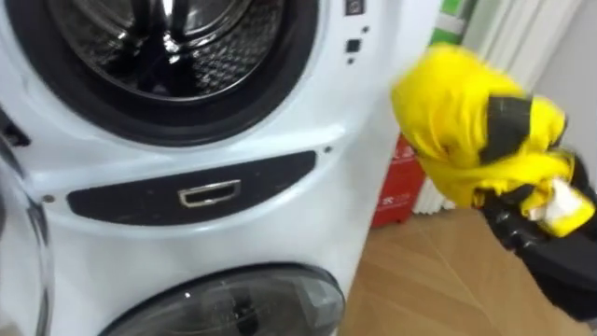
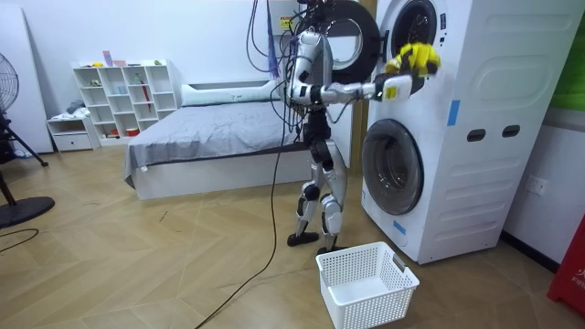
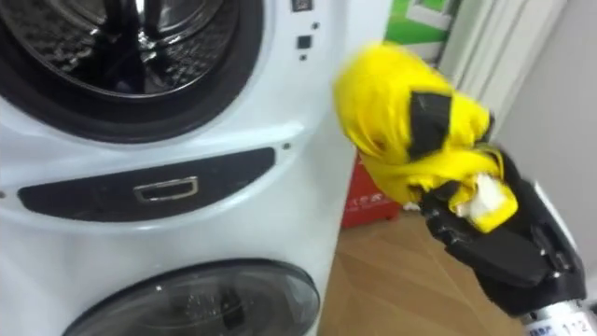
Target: Pick clothes from washing machine
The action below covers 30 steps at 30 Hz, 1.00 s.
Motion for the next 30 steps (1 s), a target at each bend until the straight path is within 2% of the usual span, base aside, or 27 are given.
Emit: {"api": "trace_joint_targets", "payload": {"at_steps": [3,7,9,11,13,14,17,19,21,22,25,26,28,30], "right_arm": [[0.0,-4.1,0.1,-0.2,-1.4,-0.2,4.7,1.0],[0.1,-9.6,0.1,-0.1,-7.6,-0.2,11.8,1.0],[0.1,-9.6,0.0,-0.1,-10.8,-0.2,14.3,1.0],[0.1,-9.6,0.0,-0.4,-13.1,-0.2,16.3,1.0],[0.1,-10.0,0.1,-1.7,-15.7,-0.3,18.6,1.0],[0.1,-10.5,0.0,-2.8,-17.0,-0.3,19.9,1.0],[0.1,-12.3,0.0,-6.3,-20.7,-0.5,23.9,1.0],[0.1,-13.0,0.0,-7.7,-23.0,-1.2,25.6,1.0],[0.1,-14.0,0.4,-9.8,-25.5,-2.3,28.6,1.0],[0.1,-14.3,0.4,-10.4,-25.9,-2.9,29.8,1.0],[-0.4,-14.8,0.3,-13.9,-29.6,-4.3,36.2,1.0],[-0.5,-15.0,0.6,-15.4,-30.6,-5.2,39.2,1.0],[-0.8,-15.1,1.2,-16.6,-31.6,-5.4,42.6,1.0],[-1.3,-15.4,1.9,-17.5,-31.7,-5.4,44.6,1.0]], "left_arm": [[-0.3,0.0,0.0,-0.1,0.03,0.0,-1.0,0.0],[-2.2,0.0,0.0,-0.2,0.03,-0.9,-2.1,0.0],[-2.4,0.1,0.0,-0.7,0.0,-1.7,-2.1,0.0],[-2.6,0.1,0.0,-0.9,0.0,-2.5,-2.3,0.0],[-3.6,0.1,0.0,-0.9,-0.1,-3.5,-2.9,0.0],[-4.0,0.1,0.0,-0.9,-0.39,-3.4,-3.3,0.0],[-5.3,0.1,0.0,-0.7,-1.3,-3.3,-3.5,0.0],[-5.9,0.1,0.0,-0.7,-1.37,-3.4,-4.4,0.0],[-6.0,0.2,-0.1,-0.7,-1.22,-3.4,-5.6,0.0],[-6.3,0.2,-0.1,-0.7,-1.22,-3.6,-5.7,0.0],[-8.1,0.0,-0.3,-0.8,-1.26,-4.4,-6.9,0.0],[-8.3,0.0,-0.4,-0.9,-1.27,-4.4,-7.5,0.0],[-9.0,-0.1,-0.5,-1.4,-1.3,-4.4,-7.9,0.0],[-9.1,-0.4,-0.5,-2.6,-1.44,-4.5,-8.3,0.0]], "waist": [[0.17,-0.02,-1.3],[0.37,0.05,-3.2],[0.45,0.06,-4.0],[0.58,0.02,-4.4],[0.86,0.06,-4.6],[1.15,0.26,-5.0],[2.86,0.27,-7.1],[3.91,0.28,-7.4],[5.21,0.03,-7.8],[5.52,0.09,-8.2],[6.96,0.29,-9.1],[7.61,0.55,-9.0],[8.73,0.13,-8.9],[9.74,0.15,-8.9]], "left_leg": [[0.11,0.6,-0.16,-1.1,1.3,0.0],[0.27,0.6,-0.39,-1.2,3.9,-0.1],[0.2,0.6,-0.06,-1.2,6.0,-0.1],[0.2,0.6,0.18,-1.8,7.3,-0.1],[0.28,0.6,0.27,-2.9,8.9,0.2],[0.3,0.8,0.12,-3.4,9.6,0.3],[0.53,1.9,-0.08,-5.3,10.3,0.4],[0.62,2.4,-0.05,-7.1,11.1,0.1],[0.9,3.1,-0.31,-9.1,11.5,0.2],[1.04,3.5,-0.29,-9.5,11.4,0.1],[1.27,3.6,-0.81,-11.0,11.2,0.0],[1.4,3.5,-0.96,-11.3,11.2,0.0],[1.55,3.5,-1.14,-12.3,11.2,0.0],[1.89,3.5,-1.73,-13.6,11.2,0.0]], "right_leg": [[1.3,-0.1,0.38,-1.1,0.9,0.11],[3.1,0.2,0.65,-2.1,1.5,0.46],[5.3,-0.6,1.8,-2.2,2.4,1.33],[6.2,-1.8,3.12,-2.6,3.2,1.59],[6.9,-2.0,3.47,-3.7,3.5,1.59],[7.5,-2.0,3.51,-4.4,3.5,1.58],[8.6,-1.7,3.93,-6.3,3.9,1.75],[9.3,-1.6,4.18,-7.9,4.0,1.82],[9.4,-0.9,4.32,-10.1,4.3,1.6],[9.4,-0.8,4.29,-10.3,4.6,1.58],[9.8,-0.8,3.36,-11.8,5.4,1.42],[10.7,-0.9,3.4,-11.9,5.6,1.56],[11.1,-0.8,3.32,-13.0,5.7,1.64],[11.5,0.3,2.5,-14.7,5.9,1.63]], "base": [[-0.28],[-0.32],[-0.37],[-0.4],[-0.35],[-0.23],[-0.16],[-0.19],[-0.15],[0.05],[0.0],[-0.13],[-0.1],[-0.05]]}}
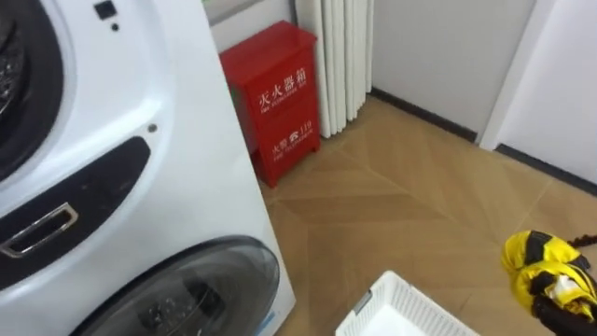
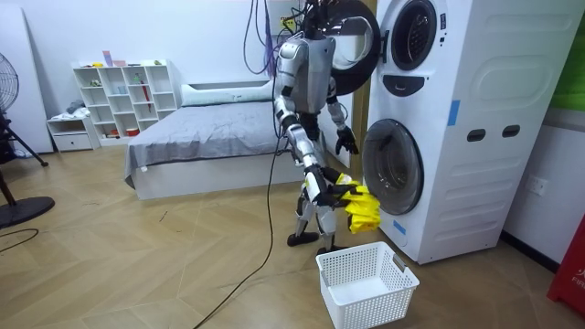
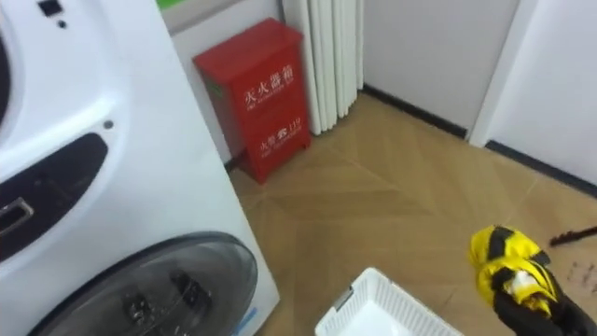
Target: Pick clothes from washing machine
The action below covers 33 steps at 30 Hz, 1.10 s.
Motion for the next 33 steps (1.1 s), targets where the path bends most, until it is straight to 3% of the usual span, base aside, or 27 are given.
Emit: {"api": "trace_joint_targets", "payload": {"at_steps": [3,9,12,14,15,20,21,22,23,28,32,33], "right_arm": [[0.0,-1.4,1.0,-1.4,-0.2,-0.6,3.1,1.0],[0.2,-1.9,2.2,-4.5,-2.3,-3.5,11.5,1.0],[0.4,-1.9,3.5,-5.9,-2.7,-4.7,13.8,1.0],[0.5,-1.8,4.7,-6.7,-2.6,-5.1,15.4,1.0],[0.5,-1.7,5.7,-6.9,-2.5,-5.1,16.0,1.0],[0.9,-1.9,8.3,-7.0,-1.9,-5.2,16.4,1.0],[1.3,-2.0,8.3,-7.0,-1.8,-5.5,16.8,0.7],[1.5,-1.9,8.3,-7.0,-1.8,-5.8,17.3,0.06],[1.6,-1.7,8.6,-7.5,-1.9,-6.1,18.5,0.0],[1.6,-1.8,8.9,-7.6,-1.9,-6.4,19.8,0.0],[1.6,-1.7,8.8,-7.6,-2.0,-6.5,19.9,0.0],[1.6,-1.8,8.7,-7.6,-2.0,-6.6,19.9,0.0]], "left_arm": [[-0.1,-0.7,0.1,-0.3,0.0,-0.1,-0.2,0.0],[-4.5,-2.8,0.3,0.0,-0.65,-3.9,-1.1,0.0],[-4.5,-3.8,0.3,0.1,-1.03,-4.4,-1.8,0.0],[-4.9,-3.9,0.3,0.3,-1.28,-4.6,-1.9,0.0],[-5.9,-3.9,0.3,0.4,-1.39,-4.7,-1.9,0.0],[-8.3,-4.2,0.3,1.0,-1.94,-5.7,-2.0,0.0],[-8.8,-4.7,0.4,1.3,-1.96,-5.8,-2.1,0.0],[-9.1,-4.9,0.4,1.4,-1.96,-5.9,-2.2,0.0],[-9.7,-4.9,0.4,1.4,-2.0,-6.6,-2.3,0.0],[-10.3,-4.9,0.4,2.2,-2.13,-7.3,-2.3,0.0],[-11.2,-4.9,0.4,2.4,-2.19,-7.9,-2.4,0.0],[-11.2,-4.9,0.4,2.5,-2.19,-8.0,-2.4,0.0]], "waist": [[0.36,0.05,0.0],[2.07,0.24,0.2],[2.13,0.21,1.3],[1.62,0.58,1.7],[2.0,0.31,1.8],[2.06,0.33,3.0],[1.88,0.47,2.9],[1.87,0.49,2.9],[2.04,0.4,3.0],[2.3,0.37,3.3],[2.59,0.81,3.1],[2.21,1.24,3.1]], "left_leg": [[0.18,0.0,-0.4,-0.7,-0.2,0.0],[0.47,-0.5,-0.87,-2.1,-1.7,0.5],[0.61,-1.6,-1.73,-2.7,-2.6,1.3],[0.65,-1.8,-2.22,-2.8,-4.5,1.4],[0.84,-1.8,-2.29,-2.8,-5.1,1.5],[0.76,-2.1,-2.3,-2.8,-6.2,1.9],[0.68,-2.1,-2.31,-2.8,-6.9,1.9],[0.65,-2.1,-2.32,-2.9,-7.2,2.0],[0.4,-2.4,-2.36,-2.9,-7.5,2.1],[0.15,-3.1,-2.45,-2.8,-8.6,2.5],[0.04,-3.2,-2.39,-2.8,-9.2,2.6],[0.06,-3.2,-2.36,-2.8,-9.2,2.7]], "right_leg": [[0.0,0.7,-0.12,-1.0,-0.1,-0.01],[-2.1,1.3,-0.34,-2.6,-0.6,-0.98],[-2.5,2.3,-0.31,-3.9,-1.1,-1.42],[-3.0,2.8,-0.59,-3.9,-1.4,-1.53],[-3.5,2.9,-0.64,-3.9,-1.6,-1.69],[-4.3,3.0,-0.97,-3.9,-1.9,-1.82],[-4.9,3.1,-1.13,-3.9,-2.0,-2.03],[-5.1,3.0,-1.15,-3.9,-2.0,-2.13],[-5.5,3.0,-1.18,-3.9,-2.1,-2.3],[-6.1,3.0,-1.59,-3.9,-2.5,-2.52],[-6.3,3.3,-1.78,-3.9,-2.8,-2.53],[-6.5,3.3,-1.86,-3.9,-2.9,-2.54]], "base": [[-0.07],[0.13],[0.14],[0.12],[0.18],[0.1],[0.2],[0.25],[0.21],[0.11],[0.07],[0.04]]}}
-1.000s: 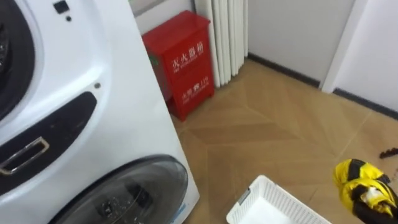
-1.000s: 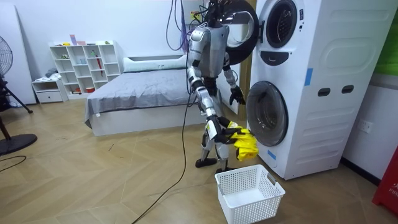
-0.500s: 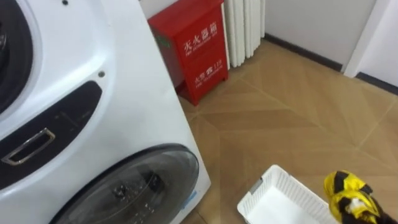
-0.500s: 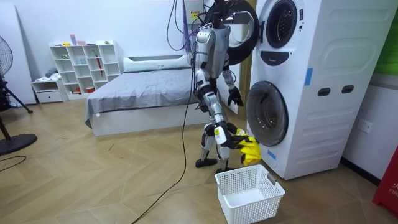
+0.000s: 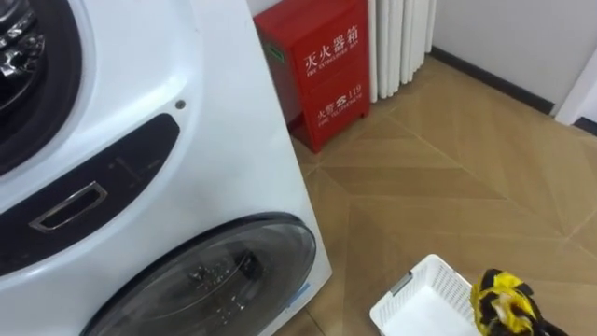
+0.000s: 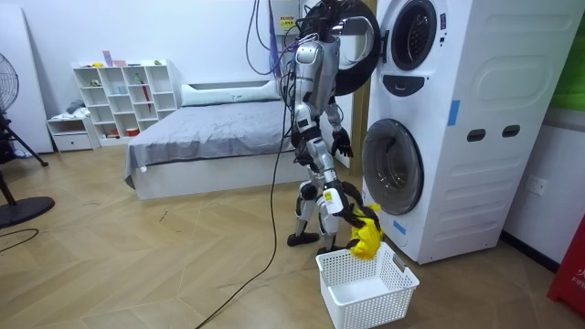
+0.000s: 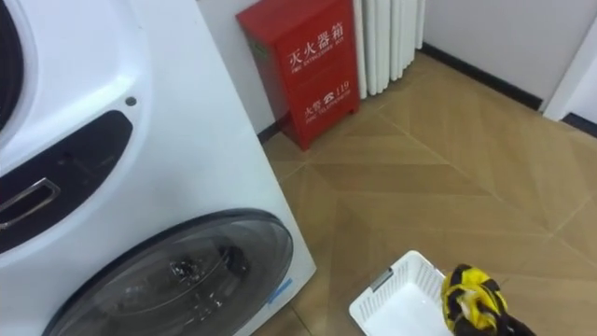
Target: Pick clothes from washing machine
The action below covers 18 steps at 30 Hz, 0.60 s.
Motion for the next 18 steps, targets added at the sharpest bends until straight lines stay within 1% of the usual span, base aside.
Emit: {"api": "trace_joint_targets", "payload": {"at_steps": [1,2,4,6,7,10,11,16,18], "right_arm": [[0.0,0.0,0.0,0.0,0.0,-0.1,0.0,0.0],[0.0,0.0,0.0,0.0,0.0,-0.5,0.0,0.0],[0.0,0.0,-0.1,0.0,0.0,-0.9,0.0,0.0],[-0.1,-0.1,-0.1,-0.2,0.1,-1.0,0.0,0.0],[-0.1,-0.2,-0.1,-0.2,0.2,-1.0,0.0,0.0],[-0.2,-0.5,-0.1,-0.2,0.1,-1.0,0.0,0.0],[-0.2,-0.6,-0.1,-0.1,0.0,-1.0,0.0,0.0],[-0.2,-1.1,0.0,-0.1,-0.3,-1.0,0.0,0.0],[-0.2,-1.8,0.0,0.0,-0.3,-1.0,0.2,0.0]], "left_arm": [[0.0,0.0,0.0,0.0,0.0,0.0,0.0,0.0],[0.0,0.0,0.0,0.1,0.01,-0.1,0.0,0.0],[0.0,0.0,0.0,0.1,-0.01,-0.3,0.1,0.0],[0.0,0.0,0.0,0.2,-0.01,-0.4,0.1,0.0],[0.0,0.0,0.0,0.3,-0.02,-0.4,0.1,0.0],[0.1,0.0,0.0,0.5,-0.01,-0.4,0.1,0.0],[0.1,0.0,0.0,0.5,-0.05,-0.4,0.2,0.0],[0.1,0.0,0.0,0.5,-0.04,-0.8,0.2,0.0],[0.1,0.0,0.0,0.5,-0.04,-0.8,0.2,0.0]], "waist": [[0.2,-0.04,0.0],[0.19,0.06,-0.1],[0.2,0.04,-0.2],[0.52,-0.2,-0.2],[0.55,-0.22,-0.2],[0.5,-0.19,-0.2],[0.56,-0.27,-0.3],[0.53,-0.29,-0.3],[0.52,-0.29,-0.4]], "left_leg": [[0.04,0.0,0.02,0.0,-0.1,0.0],[0.05,0.0,0.01,0.0,-0.2,0.1],[0.02,0.0,0.01,0.0,-0.6,0.1],[-0.06,-0.1,0.03,0.0,-0.8,0.1],[-0.07,-0.1,0.02,0.0,-0.8,0.1],[-0.1,-0.2,0.04,0.3,-0.8,0.1],[-0.11,-0.2,0.05,0.4,-0.8,0.1],[-0.12,-0.2,0.04,0.4,-0.9,0.1],[-0.13,-0.2,0.0,0.4,-1.5,0.1]], "right_leg": [[-0.2,0.1,-0.05,0.0,0.0,-0.02],[-0.6,0.5,-0.17,-0.2,-0.3,-0.14],[-0.6,0.7,-0.27,-0.2,-0.6,-0.18],[-0.6,0.7,-0.35,-0.2,-0.7,-0.12],[-0.6,0.7,-0.34,-0.2,-0.8,-0.09],[-0.5,1.5,-0.23,-0.2,-1.1,0.02],[-0.6,1.7,-0.32,-0.2,-1.4,0.01],[-0.8,1.7,-0.36,-0.2,-1.4,-0.07],[-1.1,1.8,-0.4,-0.2,-1.6,-0.23]], "base": [[0.06],[0.07],[0.11],[0.09],[0.04],[0.0],[0.0],[0.01],[0.08]]}}
